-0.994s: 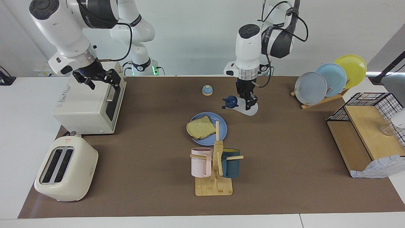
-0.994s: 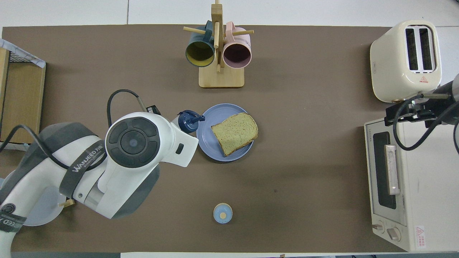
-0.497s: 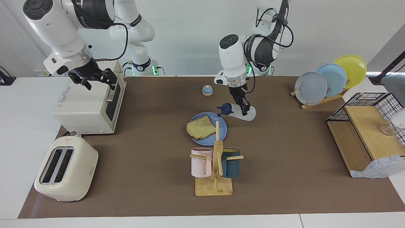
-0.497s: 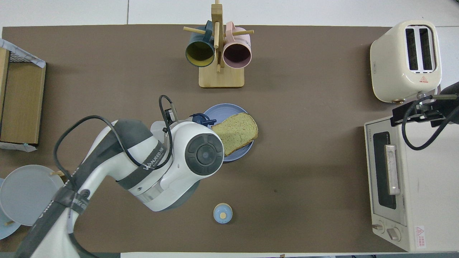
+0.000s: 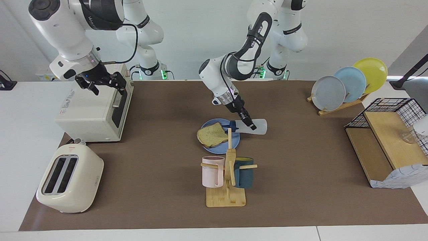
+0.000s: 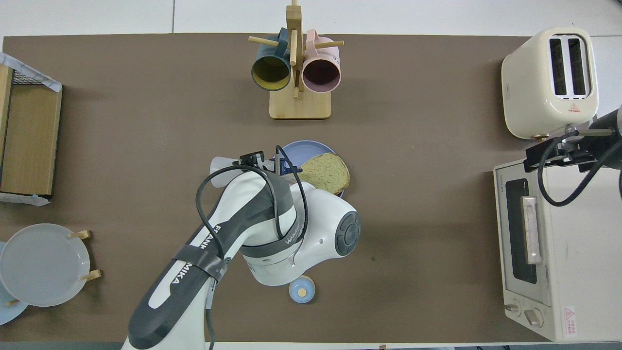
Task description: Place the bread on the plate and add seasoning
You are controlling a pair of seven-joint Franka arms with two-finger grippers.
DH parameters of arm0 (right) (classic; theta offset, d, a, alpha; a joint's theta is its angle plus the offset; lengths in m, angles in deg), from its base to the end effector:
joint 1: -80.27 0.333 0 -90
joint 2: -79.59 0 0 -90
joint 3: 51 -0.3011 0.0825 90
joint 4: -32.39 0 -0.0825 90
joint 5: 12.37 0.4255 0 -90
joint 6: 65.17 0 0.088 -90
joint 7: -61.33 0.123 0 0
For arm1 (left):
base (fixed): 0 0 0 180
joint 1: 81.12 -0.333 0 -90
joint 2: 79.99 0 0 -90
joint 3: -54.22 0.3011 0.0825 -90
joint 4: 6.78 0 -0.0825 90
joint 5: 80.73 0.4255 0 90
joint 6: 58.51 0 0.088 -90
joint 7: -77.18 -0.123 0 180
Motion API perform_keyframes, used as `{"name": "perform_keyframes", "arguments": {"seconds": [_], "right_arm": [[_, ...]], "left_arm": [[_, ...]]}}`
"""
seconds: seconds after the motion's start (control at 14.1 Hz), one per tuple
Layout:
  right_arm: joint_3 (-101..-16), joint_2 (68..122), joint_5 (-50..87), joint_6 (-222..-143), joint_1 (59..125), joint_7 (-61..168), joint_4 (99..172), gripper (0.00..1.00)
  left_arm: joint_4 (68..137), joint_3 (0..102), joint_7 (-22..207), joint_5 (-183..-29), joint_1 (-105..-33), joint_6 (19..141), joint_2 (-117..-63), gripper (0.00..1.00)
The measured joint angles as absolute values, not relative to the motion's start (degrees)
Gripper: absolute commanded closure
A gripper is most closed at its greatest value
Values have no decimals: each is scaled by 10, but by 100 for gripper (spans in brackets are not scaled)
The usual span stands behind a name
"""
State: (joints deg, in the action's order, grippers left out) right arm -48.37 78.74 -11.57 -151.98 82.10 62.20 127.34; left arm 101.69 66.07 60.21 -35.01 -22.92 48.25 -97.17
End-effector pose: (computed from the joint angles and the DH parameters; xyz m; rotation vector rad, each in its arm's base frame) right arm 0.5800 -0.0065 0.5540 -3.1204 0.0456 0.1988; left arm 0.4747 -0.4069 0.3010 -1.7046 1.5554 0.1295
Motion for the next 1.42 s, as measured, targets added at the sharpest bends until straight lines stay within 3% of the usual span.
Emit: {"name": "perform_keyframes", "arguments": {"seconds": [0.57, 1.14, 1.42], "right_arm": [[-482, 787, -116, -1520, 821, 622, 1273, 0], [-482, 787, -116, -1520, 821, 622, 1273, 0], [-482, 787, -116, -1520, 821, 622, 1273, 0]], "left_arm": [[997, 661, 623, -258, -206, 354, -995, 100], [986, 663, 623, -242, -204, 303, -1005, 100], [923, 662, 628, -225, -201, 265, -1101, 100]]}}
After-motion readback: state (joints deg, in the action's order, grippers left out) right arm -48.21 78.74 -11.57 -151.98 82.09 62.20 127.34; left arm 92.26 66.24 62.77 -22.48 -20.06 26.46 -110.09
